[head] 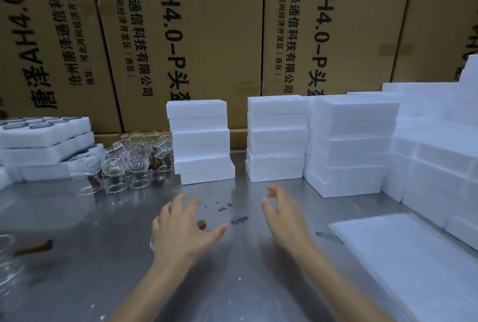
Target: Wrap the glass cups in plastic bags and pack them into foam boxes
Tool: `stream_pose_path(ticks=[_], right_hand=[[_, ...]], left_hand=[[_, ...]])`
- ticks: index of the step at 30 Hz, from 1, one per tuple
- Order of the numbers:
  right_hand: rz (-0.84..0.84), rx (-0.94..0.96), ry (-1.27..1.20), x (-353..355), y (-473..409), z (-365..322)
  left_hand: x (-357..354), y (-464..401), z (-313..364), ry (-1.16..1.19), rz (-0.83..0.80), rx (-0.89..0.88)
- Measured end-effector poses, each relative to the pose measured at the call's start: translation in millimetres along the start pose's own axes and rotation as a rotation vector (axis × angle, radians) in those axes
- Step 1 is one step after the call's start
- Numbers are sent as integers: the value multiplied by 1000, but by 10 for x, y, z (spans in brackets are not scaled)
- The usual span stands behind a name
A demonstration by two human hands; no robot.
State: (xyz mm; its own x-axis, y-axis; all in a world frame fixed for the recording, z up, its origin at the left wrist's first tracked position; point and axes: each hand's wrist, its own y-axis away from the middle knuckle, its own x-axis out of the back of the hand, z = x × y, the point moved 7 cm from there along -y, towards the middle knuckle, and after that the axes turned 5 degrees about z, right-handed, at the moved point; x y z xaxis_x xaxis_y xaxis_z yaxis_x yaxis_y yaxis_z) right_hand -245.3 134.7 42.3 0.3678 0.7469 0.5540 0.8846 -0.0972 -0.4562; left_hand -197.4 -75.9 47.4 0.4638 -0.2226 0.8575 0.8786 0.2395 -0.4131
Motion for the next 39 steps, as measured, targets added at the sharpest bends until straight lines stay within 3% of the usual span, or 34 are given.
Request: stream_pose_path(ticks=[7,10,12,14,16,18,20,24,28,31,35,39], right_hand=[[-64,-133,-76,-150,278,243],[-83,-128,-74,-155,281,252],[-86,-111,-110,-154,285,221],[-97,-108,-217,-157,293,151],[-139,-144,-419,-169,294,37],[-204,-216,-580,-176,313,-66],[-268,-266,-634,-172,323,-122],[-298,-277,-683,-164,351,-150],[-231,-310,-651,-154,358,-99],[-153,-302,-651,-98,319,-69],[-65,-298,-709,-18,270,-34],[-51,-273,-714,-25,260,-37]], left_hand=[[28,44,-44,-154,130,-90],[62,44,-55,-102,178,-116],[128,61,-35,61,223,-91],[176,50,-25,410,195,28],[71,7,90,890,-12,156],[-10,12,319,1090,-187,124],[-32,22,465,1035,-150,8],[3,136,664,702,188,-327],[-26,265,741,691,319,-512],[-107,251,621,751,293,-425],[-314,151,454,1016,57,-109],[-417,142,512,972,-28,-172]])
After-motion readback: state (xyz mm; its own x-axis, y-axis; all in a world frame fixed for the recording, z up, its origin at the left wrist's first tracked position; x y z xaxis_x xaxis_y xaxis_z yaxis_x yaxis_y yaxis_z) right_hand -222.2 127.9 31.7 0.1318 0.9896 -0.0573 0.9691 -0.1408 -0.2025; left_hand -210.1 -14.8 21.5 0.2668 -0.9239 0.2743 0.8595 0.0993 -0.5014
